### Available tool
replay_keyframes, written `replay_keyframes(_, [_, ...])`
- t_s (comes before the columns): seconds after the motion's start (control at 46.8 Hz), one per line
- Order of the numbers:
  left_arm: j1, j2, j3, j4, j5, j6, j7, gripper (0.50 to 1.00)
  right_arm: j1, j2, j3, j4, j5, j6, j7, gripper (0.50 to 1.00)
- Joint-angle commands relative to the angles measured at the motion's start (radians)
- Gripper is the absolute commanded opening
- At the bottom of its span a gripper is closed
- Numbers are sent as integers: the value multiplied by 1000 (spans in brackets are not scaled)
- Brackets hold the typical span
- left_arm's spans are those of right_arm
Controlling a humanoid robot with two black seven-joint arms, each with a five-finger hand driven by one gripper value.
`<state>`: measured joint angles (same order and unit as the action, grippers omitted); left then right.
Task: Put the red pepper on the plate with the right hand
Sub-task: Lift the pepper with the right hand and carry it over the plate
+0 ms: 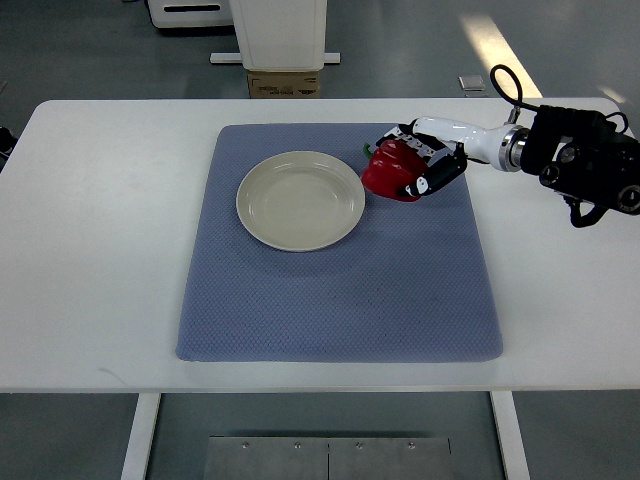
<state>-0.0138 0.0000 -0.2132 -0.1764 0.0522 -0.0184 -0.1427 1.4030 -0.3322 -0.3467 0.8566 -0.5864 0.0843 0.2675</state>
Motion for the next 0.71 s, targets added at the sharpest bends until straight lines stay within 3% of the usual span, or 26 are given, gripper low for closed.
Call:
replay_keyframes(0.0, [0,0,0,0,0,0,0,1000,-3,16,41,-4,-1,0,-24,500])
replay_keyframes(0.684, [0,0,0,0,0,0,0,1000,-4,294,127,-122,0,-3,-111,500])
